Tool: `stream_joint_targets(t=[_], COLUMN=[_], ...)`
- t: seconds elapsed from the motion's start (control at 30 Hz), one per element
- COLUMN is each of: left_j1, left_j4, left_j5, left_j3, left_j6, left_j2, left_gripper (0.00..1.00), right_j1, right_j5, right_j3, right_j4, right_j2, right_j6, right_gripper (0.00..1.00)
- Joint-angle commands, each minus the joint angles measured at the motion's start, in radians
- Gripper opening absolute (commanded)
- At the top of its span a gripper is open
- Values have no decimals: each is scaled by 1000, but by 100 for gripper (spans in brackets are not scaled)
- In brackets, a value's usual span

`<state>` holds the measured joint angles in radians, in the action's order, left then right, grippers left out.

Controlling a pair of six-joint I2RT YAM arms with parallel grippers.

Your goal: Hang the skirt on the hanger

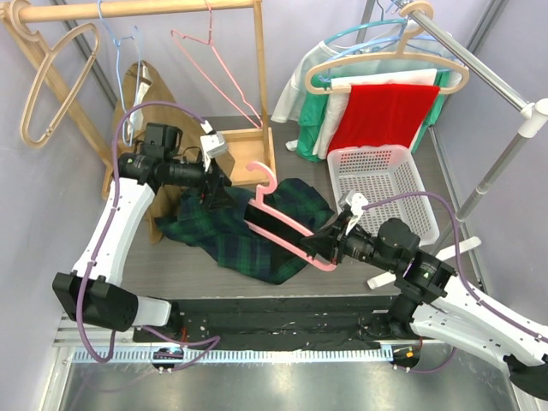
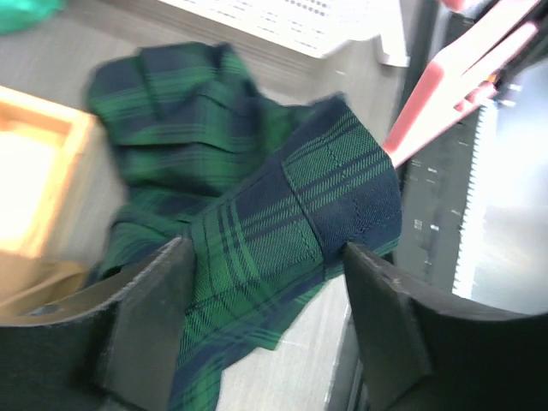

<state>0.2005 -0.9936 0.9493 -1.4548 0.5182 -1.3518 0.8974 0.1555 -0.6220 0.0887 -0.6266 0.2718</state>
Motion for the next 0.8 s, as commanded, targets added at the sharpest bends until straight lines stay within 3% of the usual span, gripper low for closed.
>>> stream_joint_targets(t=[0.0, 0.5, 0.63, 0.77], left_j1=[0, 65, 83, 112], left_j4=[-186, -381, -416, -427], left_j5=[166, 255, 267, 269], left_j3=[-52, -61, -64, -46], left_j6=[147, 290, 305, 321], left_j2=[-33, -89, -104, -110], left_gripper=[69, 38, 36, 41], right_j1=[-2, -2, 0, -2], right_j5=[67, 174, 168, 168], right_j3=[-136, -277, -291, -315], right_j4=[-95, 28, 28, 28], right_j2=[30, -79, -91, -107], right_j6=[-8, -2, -5, -11], right_gripper=[1, 1, 1, 1])
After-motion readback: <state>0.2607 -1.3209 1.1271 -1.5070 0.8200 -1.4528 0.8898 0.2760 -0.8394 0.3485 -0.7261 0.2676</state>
